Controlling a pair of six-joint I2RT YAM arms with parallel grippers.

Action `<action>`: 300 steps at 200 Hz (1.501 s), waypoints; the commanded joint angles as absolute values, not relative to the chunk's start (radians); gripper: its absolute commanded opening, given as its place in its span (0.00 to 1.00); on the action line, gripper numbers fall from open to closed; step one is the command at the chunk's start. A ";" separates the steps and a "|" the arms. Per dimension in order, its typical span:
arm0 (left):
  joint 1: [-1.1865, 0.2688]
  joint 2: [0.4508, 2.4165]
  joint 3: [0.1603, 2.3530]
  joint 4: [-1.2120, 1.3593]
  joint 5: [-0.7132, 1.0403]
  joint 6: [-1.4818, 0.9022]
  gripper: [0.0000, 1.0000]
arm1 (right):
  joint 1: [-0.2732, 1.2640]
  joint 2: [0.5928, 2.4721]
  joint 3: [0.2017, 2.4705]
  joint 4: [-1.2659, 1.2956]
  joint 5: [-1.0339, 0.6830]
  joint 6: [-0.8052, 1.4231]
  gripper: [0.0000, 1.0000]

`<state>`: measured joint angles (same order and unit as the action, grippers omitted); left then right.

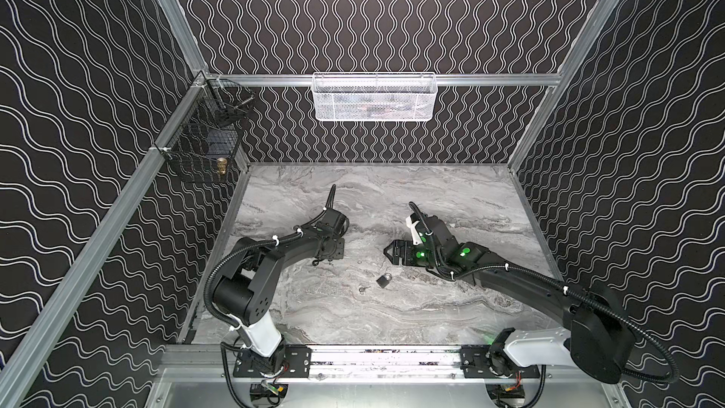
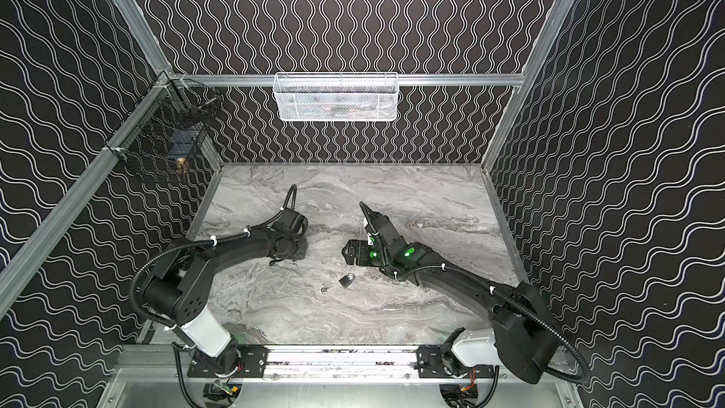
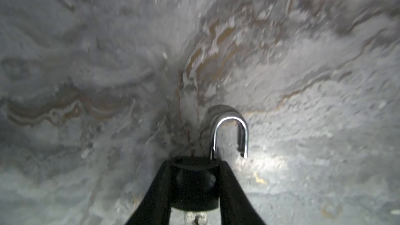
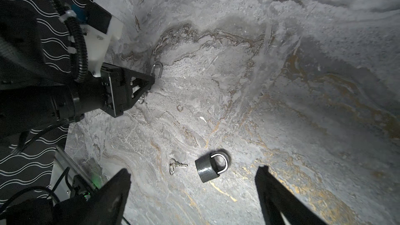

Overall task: Unlock with the key
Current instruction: 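Lower the opened black padlock onto the table and open the left gripper, then move the right gripper over the spare silver key while the left gripper draws back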

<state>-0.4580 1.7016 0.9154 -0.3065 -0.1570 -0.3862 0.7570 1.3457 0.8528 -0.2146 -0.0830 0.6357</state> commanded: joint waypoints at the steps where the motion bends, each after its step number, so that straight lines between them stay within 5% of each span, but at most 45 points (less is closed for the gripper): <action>1: -0.443 1.717 0.899 -0.293 -0.133 -0.389 0.02 | 0.759 1.360 0.860 -0.193 -0.069 0.652 0.92; 29: -0.431 1.736 0.881 -0.285 -0.112 -0.402 0.04 | 0.768 1.381 0.867 -0.189 -0.064 0.658 0.92; 73: -0.429 1.698 0.871 -0.305 -0.134 -0.412 0.40 | 0.779 1.411 0.907 -0.217 -0.056 0.652 0.92; 155: -0.424 1.414 0.836 -0.364 -0.097 -0.489 0.69 | 0.868 1.463 0.989 -0.296 -0.060 0.663 0.91; 188: -0.425 1.236 0.805 -0.411 -0.056 -0.534 0.71 | 0.956 1.492 1.020 -0.357 -0.030 0.722 0.90; 250: -0.424 0.971 0.764 -0.503 0.026 -0.597 0.98 | 1.096 1.530 0.929 -0.275 -0.022 0.890 0.90; 300: -0.423 0.888 0.759 -0.571 0.038 -0.621 0.99 | 1.137 1.580 0.909 -0.236 -0.014 0.931 0.90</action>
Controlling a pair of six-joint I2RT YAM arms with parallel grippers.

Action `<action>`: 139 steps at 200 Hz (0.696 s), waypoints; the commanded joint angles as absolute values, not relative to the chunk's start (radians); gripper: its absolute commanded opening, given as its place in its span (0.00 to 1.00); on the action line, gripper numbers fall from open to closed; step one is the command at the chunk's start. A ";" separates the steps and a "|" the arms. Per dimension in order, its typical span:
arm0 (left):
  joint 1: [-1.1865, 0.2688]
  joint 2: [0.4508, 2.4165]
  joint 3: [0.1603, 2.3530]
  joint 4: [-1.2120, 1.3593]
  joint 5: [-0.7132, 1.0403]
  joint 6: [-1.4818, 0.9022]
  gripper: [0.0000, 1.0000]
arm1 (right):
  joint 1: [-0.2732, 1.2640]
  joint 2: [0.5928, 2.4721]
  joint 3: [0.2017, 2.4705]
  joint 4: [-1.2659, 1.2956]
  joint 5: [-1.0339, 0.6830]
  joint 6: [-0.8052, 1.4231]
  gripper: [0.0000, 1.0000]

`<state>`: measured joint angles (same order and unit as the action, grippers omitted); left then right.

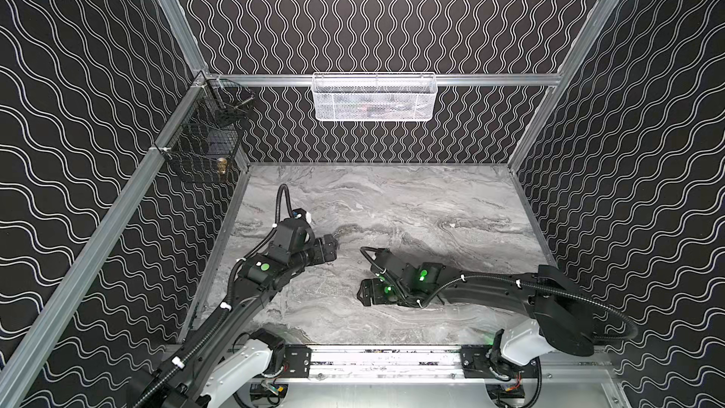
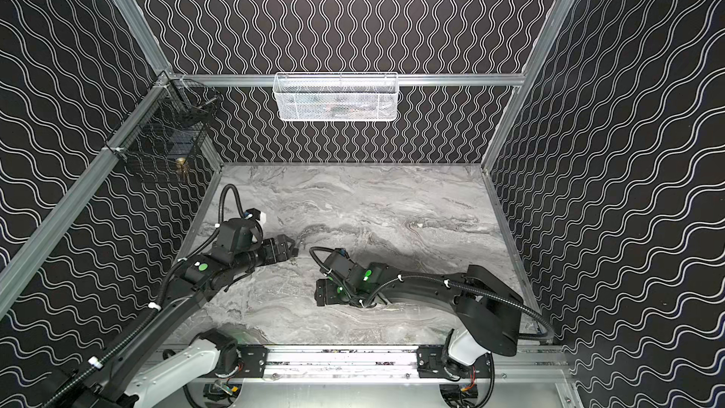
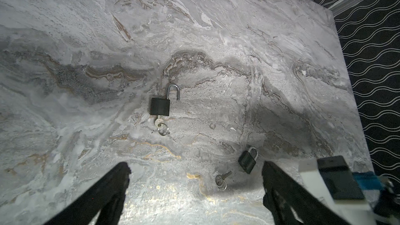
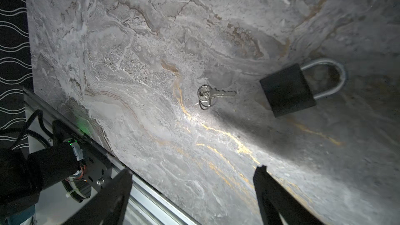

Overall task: Unlock with the key
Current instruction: 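Move the right gripper over the spare silver key while the left gripper draws back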

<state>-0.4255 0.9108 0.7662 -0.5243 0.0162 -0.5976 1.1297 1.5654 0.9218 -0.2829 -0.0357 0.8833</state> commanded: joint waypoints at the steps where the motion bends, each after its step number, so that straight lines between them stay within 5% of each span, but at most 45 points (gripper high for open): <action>1: -0.423 0.887 0.758 -0.572 0.037 -0.623 0.99 | 1.137 1.581 0.909 -0.237 -0.013 0.931 0.90; 139: -0.425 0.802 0.721 -0.601 -0.010 -0.692 0.99 | 1.162 1.681 0.990 -0.302 0.022 0.927 0.91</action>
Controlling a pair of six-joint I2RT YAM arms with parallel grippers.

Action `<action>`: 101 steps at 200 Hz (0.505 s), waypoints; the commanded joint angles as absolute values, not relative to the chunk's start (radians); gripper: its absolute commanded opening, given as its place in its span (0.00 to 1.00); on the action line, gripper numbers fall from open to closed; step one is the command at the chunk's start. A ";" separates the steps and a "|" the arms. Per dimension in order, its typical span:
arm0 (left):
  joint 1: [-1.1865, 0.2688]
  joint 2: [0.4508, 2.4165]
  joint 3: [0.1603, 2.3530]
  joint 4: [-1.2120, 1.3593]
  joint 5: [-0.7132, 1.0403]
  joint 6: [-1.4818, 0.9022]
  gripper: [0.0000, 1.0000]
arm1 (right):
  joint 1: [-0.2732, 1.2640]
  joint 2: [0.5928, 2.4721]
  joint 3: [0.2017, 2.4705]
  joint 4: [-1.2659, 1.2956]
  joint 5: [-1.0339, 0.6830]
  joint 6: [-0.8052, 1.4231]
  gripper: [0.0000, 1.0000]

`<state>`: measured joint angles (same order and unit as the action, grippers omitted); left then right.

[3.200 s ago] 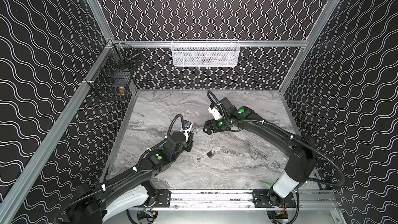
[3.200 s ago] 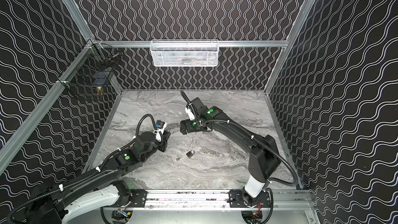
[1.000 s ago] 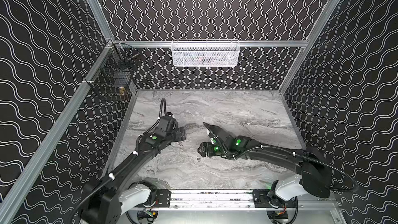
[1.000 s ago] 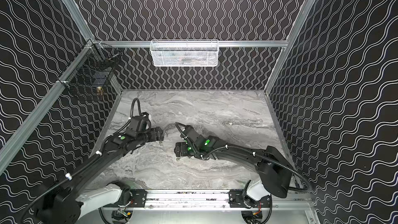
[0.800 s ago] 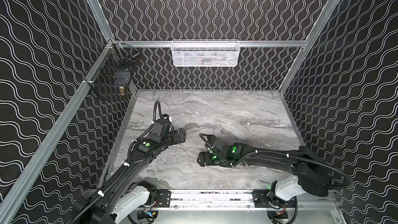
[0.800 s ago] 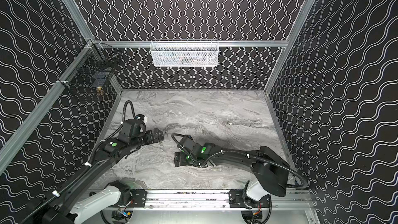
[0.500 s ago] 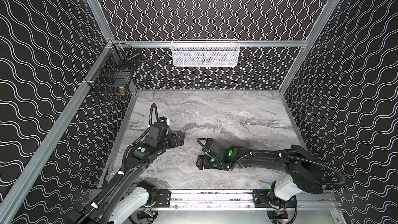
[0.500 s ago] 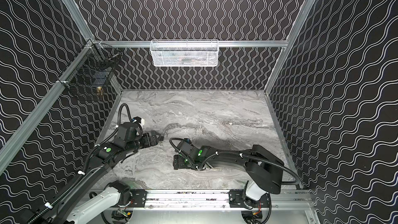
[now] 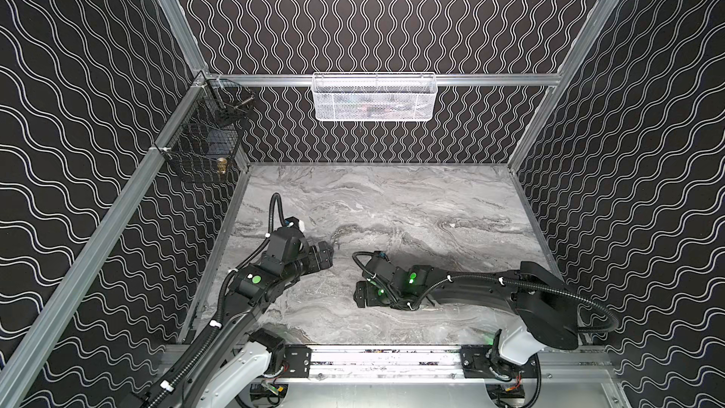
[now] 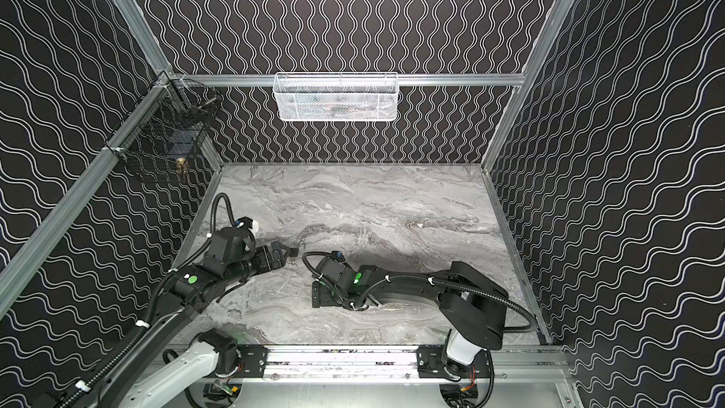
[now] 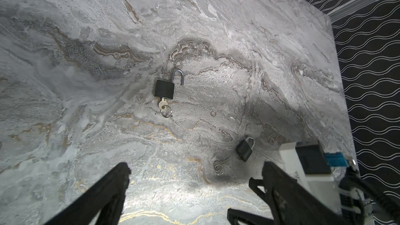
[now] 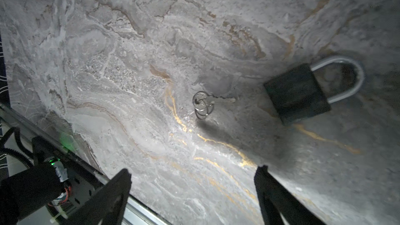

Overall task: Unlock with the key
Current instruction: 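Move the right gripper over the spare silver key while the left gripper draws back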

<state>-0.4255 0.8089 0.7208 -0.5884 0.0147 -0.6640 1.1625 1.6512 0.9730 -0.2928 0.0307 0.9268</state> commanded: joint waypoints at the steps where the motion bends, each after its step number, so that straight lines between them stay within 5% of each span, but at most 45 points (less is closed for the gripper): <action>1: -0.425 0.801 0.721 -0.602 -0.011 -0.692 0.99 | 1.162 1.682 0.990 -0.302 0.023 0.926 0.91; 101: -0.424 0.783 0.728 -0.639 -0.049 -0.722 0.98 | 1.141 1.838 1.129 -0.321 -0.036 0.852 0.91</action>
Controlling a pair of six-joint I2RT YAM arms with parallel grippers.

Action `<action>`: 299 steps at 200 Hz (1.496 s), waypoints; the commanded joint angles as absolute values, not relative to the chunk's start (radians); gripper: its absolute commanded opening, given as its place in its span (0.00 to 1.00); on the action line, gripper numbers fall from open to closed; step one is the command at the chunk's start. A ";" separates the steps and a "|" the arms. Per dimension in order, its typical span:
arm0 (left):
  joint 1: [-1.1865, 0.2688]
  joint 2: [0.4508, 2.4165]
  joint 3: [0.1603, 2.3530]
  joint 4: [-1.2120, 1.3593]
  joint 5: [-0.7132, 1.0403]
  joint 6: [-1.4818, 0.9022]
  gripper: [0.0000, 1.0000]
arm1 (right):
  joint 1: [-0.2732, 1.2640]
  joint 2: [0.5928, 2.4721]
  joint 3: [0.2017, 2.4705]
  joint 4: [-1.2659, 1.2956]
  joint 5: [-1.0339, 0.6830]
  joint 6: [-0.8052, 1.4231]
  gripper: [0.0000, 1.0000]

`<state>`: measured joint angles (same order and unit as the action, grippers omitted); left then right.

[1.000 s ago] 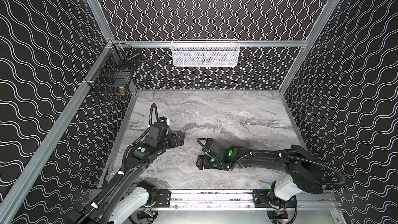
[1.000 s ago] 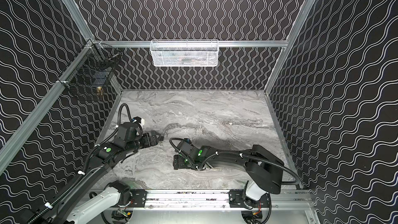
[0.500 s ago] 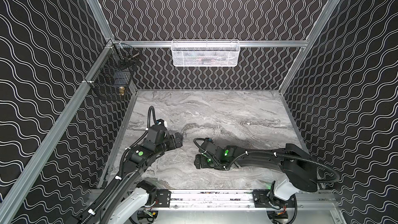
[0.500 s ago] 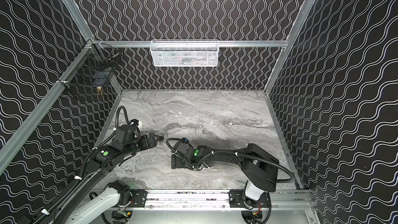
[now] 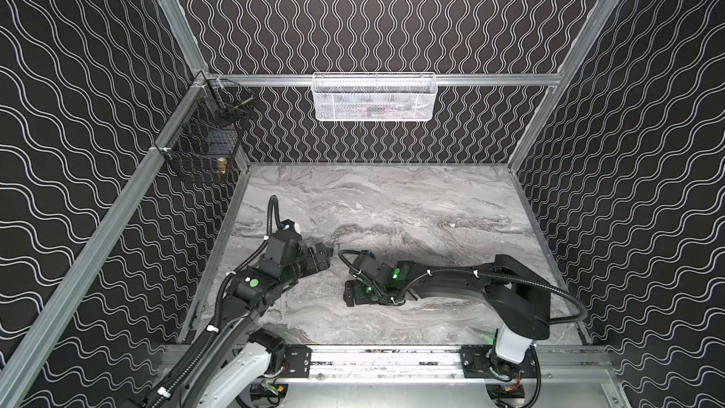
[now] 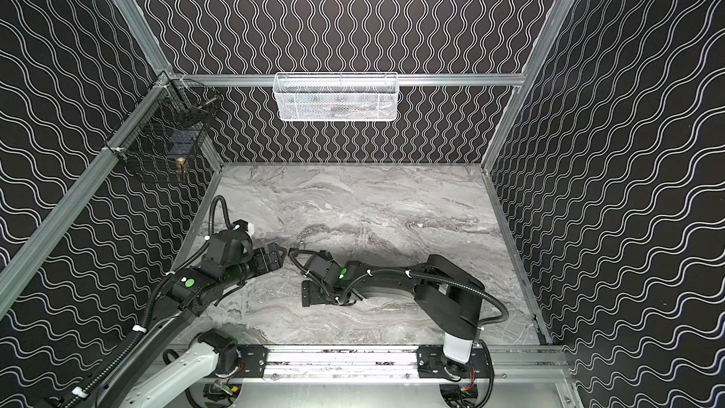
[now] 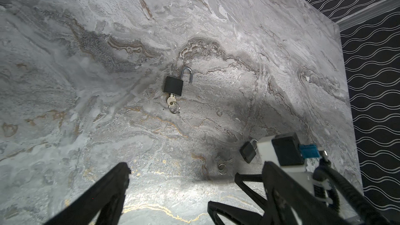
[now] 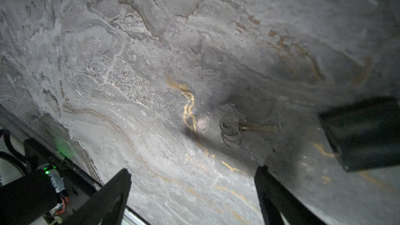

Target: Unlock with the key

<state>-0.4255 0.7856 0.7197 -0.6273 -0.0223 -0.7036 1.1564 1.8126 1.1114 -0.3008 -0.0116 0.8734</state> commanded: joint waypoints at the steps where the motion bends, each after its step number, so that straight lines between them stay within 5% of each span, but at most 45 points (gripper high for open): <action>1: -0.425 0.782 0.728 -0.638 -0.049 -0.722 0.99 | 1.141 1.839 1.129 -0.321 -0.038 0.852 0.91; 131: -0.424 0.731 0.739 -0.673 -0.102 -0.767 0.98 | 1.096 1.930 1.298 -0.452 -0.047 0.666 0.86; 299: -0.424 0.738 0.706 -0.629 -0.030 -0.773 0.99 | 1.072 1.957 1.295 -0.454 -0.075 0.553 0.44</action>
